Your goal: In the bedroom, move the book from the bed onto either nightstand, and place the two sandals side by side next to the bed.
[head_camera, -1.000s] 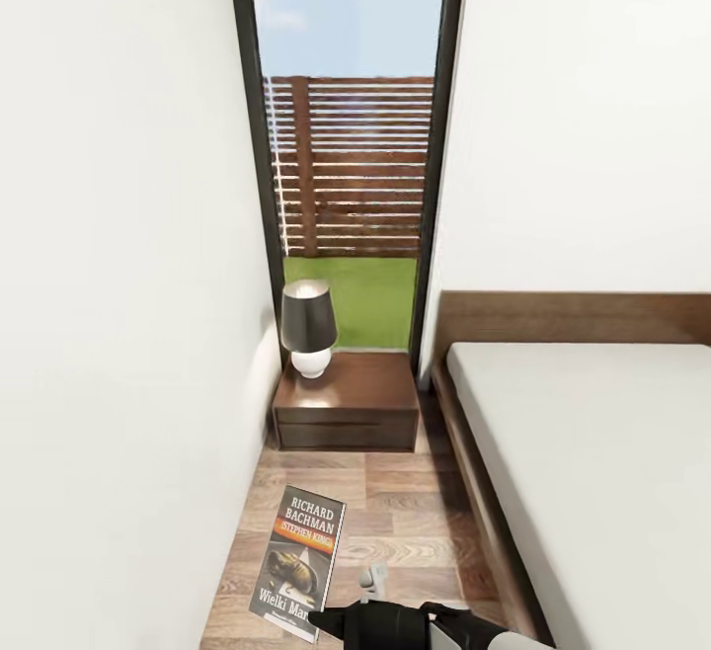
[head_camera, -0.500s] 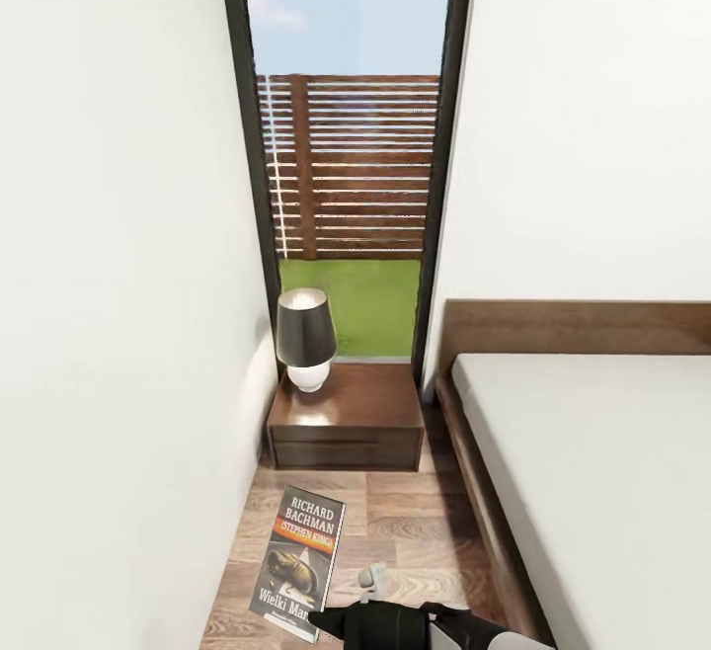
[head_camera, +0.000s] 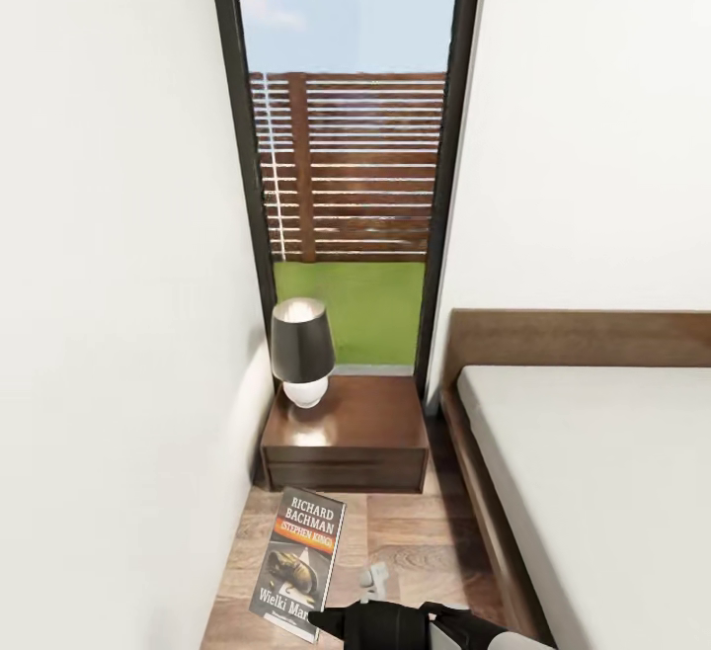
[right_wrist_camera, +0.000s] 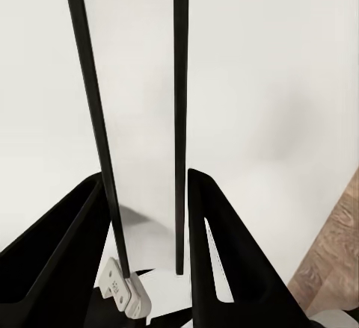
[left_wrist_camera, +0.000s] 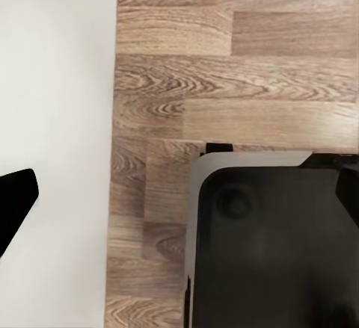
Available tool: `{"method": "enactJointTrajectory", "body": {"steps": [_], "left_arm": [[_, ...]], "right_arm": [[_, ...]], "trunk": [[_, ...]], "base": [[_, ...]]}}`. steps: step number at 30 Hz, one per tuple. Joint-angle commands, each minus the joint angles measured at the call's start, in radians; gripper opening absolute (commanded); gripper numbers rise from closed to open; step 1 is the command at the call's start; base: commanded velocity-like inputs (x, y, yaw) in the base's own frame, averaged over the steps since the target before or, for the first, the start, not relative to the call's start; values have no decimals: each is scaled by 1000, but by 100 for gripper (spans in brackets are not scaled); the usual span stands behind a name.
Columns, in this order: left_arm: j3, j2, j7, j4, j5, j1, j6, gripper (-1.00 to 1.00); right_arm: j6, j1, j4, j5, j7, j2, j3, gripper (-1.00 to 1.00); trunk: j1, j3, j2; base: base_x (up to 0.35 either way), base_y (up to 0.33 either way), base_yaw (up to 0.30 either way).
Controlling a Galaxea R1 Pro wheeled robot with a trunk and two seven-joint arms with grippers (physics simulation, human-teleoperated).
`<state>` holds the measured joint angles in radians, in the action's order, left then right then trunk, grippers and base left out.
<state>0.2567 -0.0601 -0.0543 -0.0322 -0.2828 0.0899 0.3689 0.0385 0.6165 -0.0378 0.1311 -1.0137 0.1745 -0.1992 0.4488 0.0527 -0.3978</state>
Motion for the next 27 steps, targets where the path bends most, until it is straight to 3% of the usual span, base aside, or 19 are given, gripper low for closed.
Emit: {"method": "enactJointTrajectory", "body": {"steps": [1, 27], "left_arm": [[9, 0, -4, 0, -6, 1, 3, 100], [9, 0, -4, 0, -6, 1, 3, 100]], "right_arm": [[4, 2, -2, 9, 0, 0, -12, -100], [5, 2, -2, 10, 0, 0, -12, -100]], "trunk": [[1, 2, -2], [1, 2, -2]], "base": [[312, 0, 0], [302, 0, 0]]}}
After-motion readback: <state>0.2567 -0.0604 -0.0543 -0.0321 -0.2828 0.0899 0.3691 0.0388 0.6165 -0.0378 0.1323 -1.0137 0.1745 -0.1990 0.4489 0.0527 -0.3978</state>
